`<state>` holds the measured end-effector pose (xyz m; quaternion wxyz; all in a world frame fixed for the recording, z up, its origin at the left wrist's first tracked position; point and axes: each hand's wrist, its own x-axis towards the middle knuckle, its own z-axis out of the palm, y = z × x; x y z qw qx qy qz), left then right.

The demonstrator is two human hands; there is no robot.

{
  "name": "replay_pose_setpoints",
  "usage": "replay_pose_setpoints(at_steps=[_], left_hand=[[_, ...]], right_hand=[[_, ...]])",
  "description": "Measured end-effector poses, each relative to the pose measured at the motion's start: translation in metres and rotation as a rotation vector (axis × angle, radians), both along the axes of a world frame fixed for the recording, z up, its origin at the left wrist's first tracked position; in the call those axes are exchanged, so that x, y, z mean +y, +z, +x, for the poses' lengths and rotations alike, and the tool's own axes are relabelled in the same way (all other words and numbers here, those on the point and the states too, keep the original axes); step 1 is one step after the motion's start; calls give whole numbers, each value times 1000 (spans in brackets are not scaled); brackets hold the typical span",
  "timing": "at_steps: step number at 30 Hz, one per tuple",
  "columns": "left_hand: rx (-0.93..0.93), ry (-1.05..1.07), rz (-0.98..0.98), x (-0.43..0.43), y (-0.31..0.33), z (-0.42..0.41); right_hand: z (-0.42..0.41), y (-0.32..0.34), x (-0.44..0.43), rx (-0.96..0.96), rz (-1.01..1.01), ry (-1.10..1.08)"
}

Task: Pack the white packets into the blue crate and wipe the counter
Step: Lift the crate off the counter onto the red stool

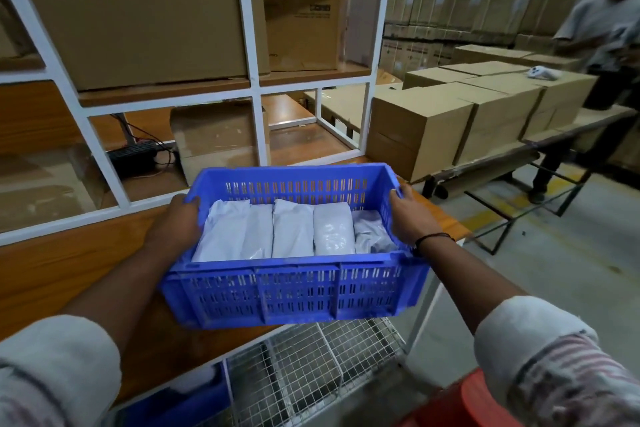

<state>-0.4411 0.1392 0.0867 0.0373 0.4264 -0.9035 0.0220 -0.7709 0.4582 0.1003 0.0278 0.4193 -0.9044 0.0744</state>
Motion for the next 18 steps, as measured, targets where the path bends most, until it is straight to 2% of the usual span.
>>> replay_pose_setpoints(at_steps=[14,18], left_hand=[[156,-231,14,112,-4,-97],[173,-415,46,154,7,-139]], right_hand=[[-18,-7,198,-3,-112,-247],[-13,-10,267,-18,-163,-367]])
